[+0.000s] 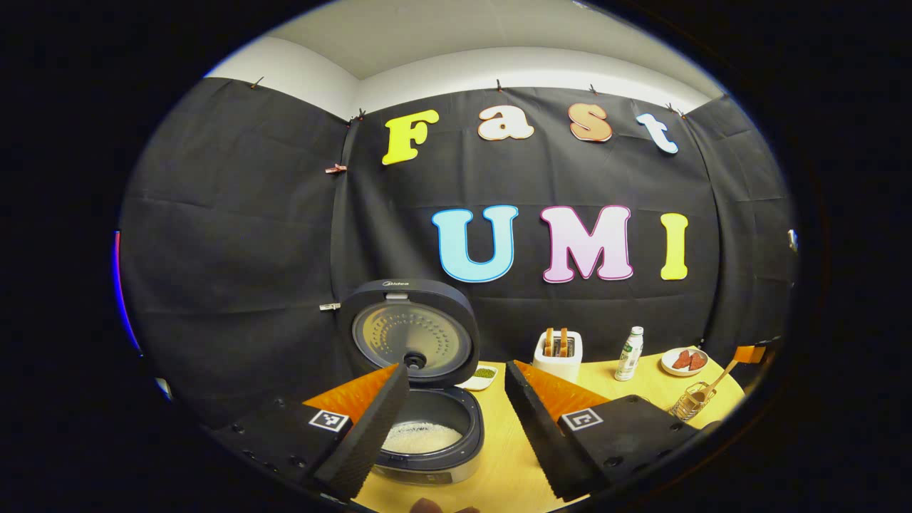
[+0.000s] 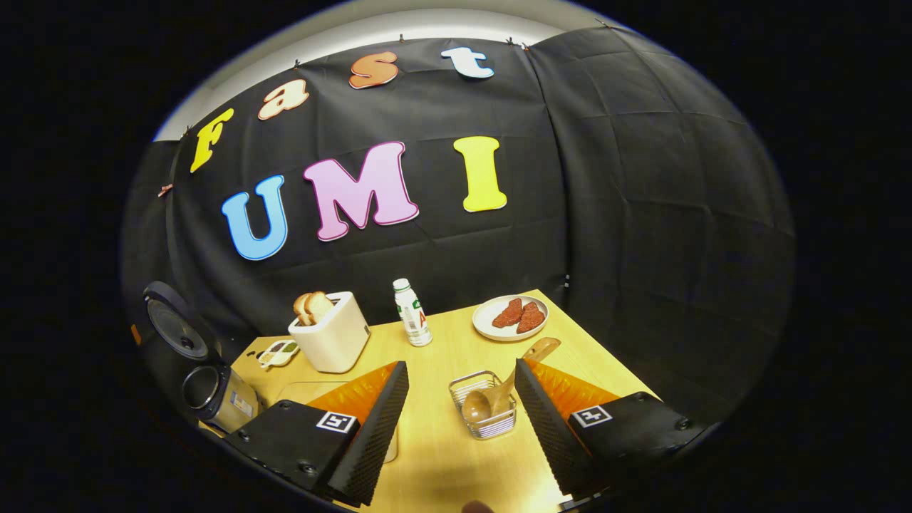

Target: Close the left gripper, press the button to open the rice cooker; take a wooden spoon from the chopstick holder with the right hand, scoop a spoonful of rice and pour it into the rice cooker, then put the wooden spoon back into the chopstick holder.

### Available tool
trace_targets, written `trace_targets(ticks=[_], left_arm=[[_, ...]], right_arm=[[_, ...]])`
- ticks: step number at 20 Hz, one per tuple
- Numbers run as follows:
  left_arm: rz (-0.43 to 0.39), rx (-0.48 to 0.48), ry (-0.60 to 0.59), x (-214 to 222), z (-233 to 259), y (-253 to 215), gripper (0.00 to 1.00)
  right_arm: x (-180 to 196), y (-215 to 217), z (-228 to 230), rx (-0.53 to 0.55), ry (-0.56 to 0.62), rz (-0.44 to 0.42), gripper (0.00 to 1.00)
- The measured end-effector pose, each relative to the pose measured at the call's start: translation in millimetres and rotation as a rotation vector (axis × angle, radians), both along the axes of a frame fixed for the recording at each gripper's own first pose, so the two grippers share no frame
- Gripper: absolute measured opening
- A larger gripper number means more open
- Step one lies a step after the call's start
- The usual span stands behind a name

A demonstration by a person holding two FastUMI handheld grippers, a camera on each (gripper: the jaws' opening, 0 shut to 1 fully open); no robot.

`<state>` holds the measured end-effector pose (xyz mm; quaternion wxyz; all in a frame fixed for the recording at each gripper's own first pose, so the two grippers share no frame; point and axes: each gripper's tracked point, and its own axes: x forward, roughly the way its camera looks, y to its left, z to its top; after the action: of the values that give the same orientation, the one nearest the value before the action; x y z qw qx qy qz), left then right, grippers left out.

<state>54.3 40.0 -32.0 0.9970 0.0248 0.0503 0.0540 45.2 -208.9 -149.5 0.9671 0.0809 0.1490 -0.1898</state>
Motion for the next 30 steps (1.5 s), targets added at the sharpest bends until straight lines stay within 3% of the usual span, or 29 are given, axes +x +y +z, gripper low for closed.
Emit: trace_targets(ticks=[3, 9, 14, 18, 19, 20, 23, 26, 30], left_arm=[[0.013, 0.004, 0.02, -8.4, 0.3, -13.2, 0.93], [0.042, 0.023, 0.052, -28.8, 0.3, -34.1, 0.93], [0.056, 0.024, 0.081, -38.9, -5.3, -45.8, 0.93], [0.054, 0.05, 0.074, -44.0, -4.8, -50.6, 0.93], [0.053, 0.045, 0.08, -44.0, -6.3, -50.7, 0.93], [0.055, 0.035, 0.082, -44.1, -8.3, -49.7, 0.93], [0.065, 0.007, 0.086, -43.2, -9.6, -44.6, 0.93], [0.066, 0.002, 0.08, -44.4, -10.7, -39.4, 0.93], [0.064, -0.009, 0.065, -47.6, -7.2, -31.5, 0.93]], right_arm=[[15.4, -27.3, -25.4, 0.029, 0.028, -0.007, 0.94], [38.1, -60.8, -76.0, 0.196, 0.058, -0.059, 0.92], [64.0, -73.2, -92.4, 0.202, 0.074, -0.04, 0.84], [68.4, -76.9, -106.6, 0.195, 0.122, -0.033, 0.45], [65.6, -75.3, -103.3, 0.204, 0.122, -0.037, 0.25], [63.3, -74.9, -100.8, 0.214, 0.121, -0.036, 0.28], [67.1, -64.0, -97.1, 0.21, 0.118, -0.007, 0.21], [67.0, -48.3, -87.9, 0.162, 0.117, 0.045, 0.13], [63.0, -37.3, -47.5, 0.082, 0.053, 0.05, 0.11]])
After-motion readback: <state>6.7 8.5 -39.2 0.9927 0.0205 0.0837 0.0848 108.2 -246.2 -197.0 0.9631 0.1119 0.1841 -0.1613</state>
